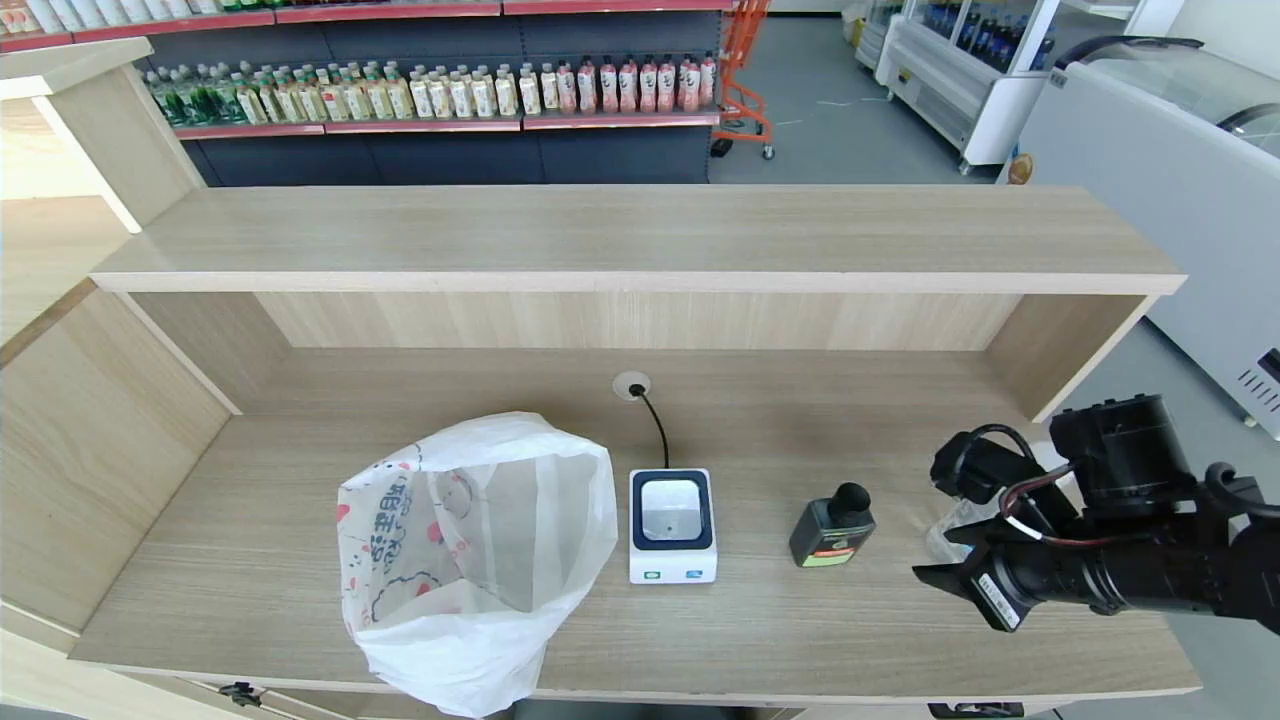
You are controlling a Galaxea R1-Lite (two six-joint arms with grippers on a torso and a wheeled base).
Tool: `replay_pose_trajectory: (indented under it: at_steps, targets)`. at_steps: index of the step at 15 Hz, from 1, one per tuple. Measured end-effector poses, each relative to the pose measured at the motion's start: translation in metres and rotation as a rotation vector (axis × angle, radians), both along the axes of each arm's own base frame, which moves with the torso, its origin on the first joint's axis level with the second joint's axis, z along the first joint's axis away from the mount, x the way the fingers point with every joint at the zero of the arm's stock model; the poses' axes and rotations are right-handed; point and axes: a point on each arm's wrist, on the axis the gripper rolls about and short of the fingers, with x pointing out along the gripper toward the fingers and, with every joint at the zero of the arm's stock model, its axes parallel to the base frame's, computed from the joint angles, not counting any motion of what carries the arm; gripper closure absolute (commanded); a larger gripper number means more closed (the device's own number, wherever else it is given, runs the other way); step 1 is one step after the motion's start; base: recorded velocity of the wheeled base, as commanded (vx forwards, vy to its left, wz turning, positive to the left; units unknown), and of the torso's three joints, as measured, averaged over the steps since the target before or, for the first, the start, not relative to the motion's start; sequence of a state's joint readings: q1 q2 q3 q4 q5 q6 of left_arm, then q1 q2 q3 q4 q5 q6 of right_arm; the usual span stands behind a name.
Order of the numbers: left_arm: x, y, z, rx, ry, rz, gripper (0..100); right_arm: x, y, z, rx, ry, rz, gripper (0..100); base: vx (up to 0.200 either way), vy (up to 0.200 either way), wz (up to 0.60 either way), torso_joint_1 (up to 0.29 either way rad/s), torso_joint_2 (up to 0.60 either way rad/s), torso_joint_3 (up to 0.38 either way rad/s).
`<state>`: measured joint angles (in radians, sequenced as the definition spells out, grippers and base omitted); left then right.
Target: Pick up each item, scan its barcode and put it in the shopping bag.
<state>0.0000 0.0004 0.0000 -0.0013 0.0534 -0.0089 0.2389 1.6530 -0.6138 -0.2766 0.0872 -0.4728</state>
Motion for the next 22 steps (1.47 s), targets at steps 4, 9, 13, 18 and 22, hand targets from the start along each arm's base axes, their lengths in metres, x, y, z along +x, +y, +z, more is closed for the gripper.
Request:
replay_pose_trajectory:
  at_steps: [4, 9, 13, 18, 22]
  targets:
    - [0.0, 0.0, 0.0, 0.0, 0.0, 0.0, 0, 0.015, 0.011, -0.003, 0.033, -0.012, 0.06, 0, 0.0, 0.0, 0.0, 0.0, 0.0, 0.0]
    - [0.0, 0.0, 0.0, 0.0, 0.0, 0.0, 0, 0.039, 0.031, -0.015, 0.036, -0.055, 0.138, 0, 0.0, 0.0, 0.0, 0.0, 0.0, 0.0]
    - [0.0, 0.0, 0.0, 0.0, 0.0, 0.0, 0, 0.058, 0.043, -0.026, 0.044, -0.071, 0.249, 0, 0.0, 0.0, 0.0, 0.0, 0.0, 0.0]
    - [0.0, 0.0, 0.0, 0.0, 0.0, 0.0, 0, 0.079, 0.055, -0.034, 0.081, -0.096, 0.307, 0, 0.0, 0.0, 0.0, 0.0, 0.0, 0.0]
    - [0.0, 0.0, 0.0, 0.0, 0.0, 0.0, 0, 0.09, 0.061, -0.042, 0.086, -0.095, 0.327, 0, 0.0, 0.0, 0.0, 0.0, 0.0, 0.0]
